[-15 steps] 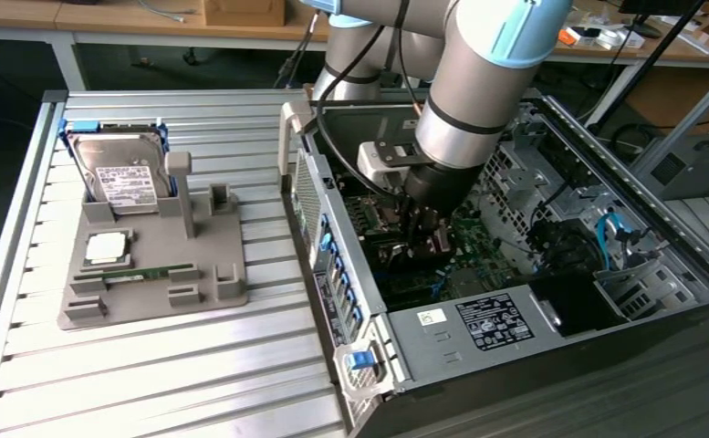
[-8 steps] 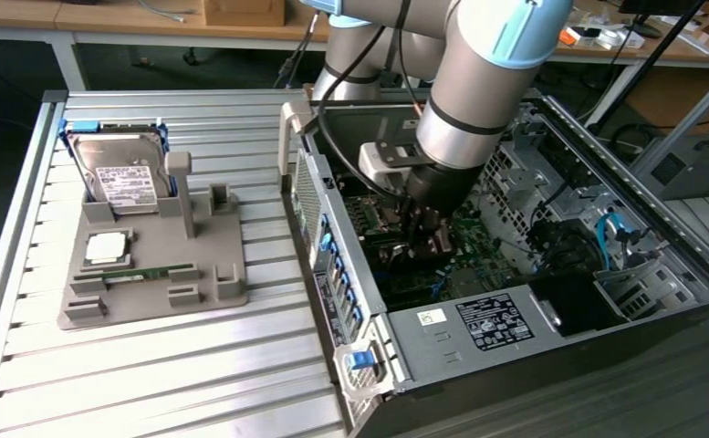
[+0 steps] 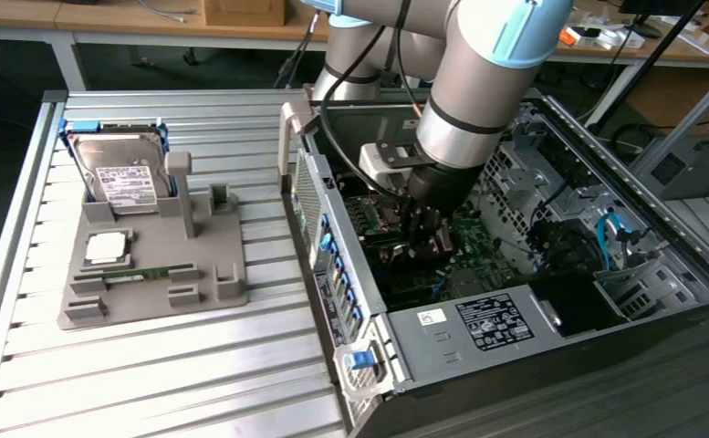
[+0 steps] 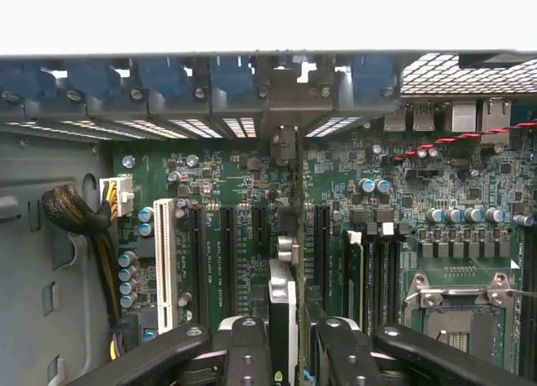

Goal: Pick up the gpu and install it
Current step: 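Insert the gpu into the slot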

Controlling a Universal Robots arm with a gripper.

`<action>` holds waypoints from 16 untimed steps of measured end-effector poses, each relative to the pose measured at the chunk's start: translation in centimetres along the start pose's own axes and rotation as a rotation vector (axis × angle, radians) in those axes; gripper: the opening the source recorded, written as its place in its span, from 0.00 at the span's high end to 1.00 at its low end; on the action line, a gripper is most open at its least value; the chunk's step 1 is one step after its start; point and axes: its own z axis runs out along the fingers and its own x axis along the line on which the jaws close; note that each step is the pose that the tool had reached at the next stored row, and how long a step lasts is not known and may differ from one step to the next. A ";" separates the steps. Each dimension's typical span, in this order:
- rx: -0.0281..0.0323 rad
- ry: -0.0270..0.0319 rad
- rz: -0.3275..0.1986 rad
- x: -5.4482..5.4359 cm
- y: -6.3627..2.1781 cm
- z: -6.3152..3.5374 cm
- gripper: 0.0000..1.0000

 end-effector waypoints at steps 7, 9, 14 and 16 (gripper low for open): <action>0.0002 -0.0011 0.044 -0.1 0.01 0.00 0.73; 0.0003 -0.0015 0.044 -0.1 0.16 0.00 0.73; 0.0001 -0.0017 0.044 -0.1 0.35 0.00 0.73; 0.0001 -0.0016 0.044 -0.1 0.35 0.00 0.73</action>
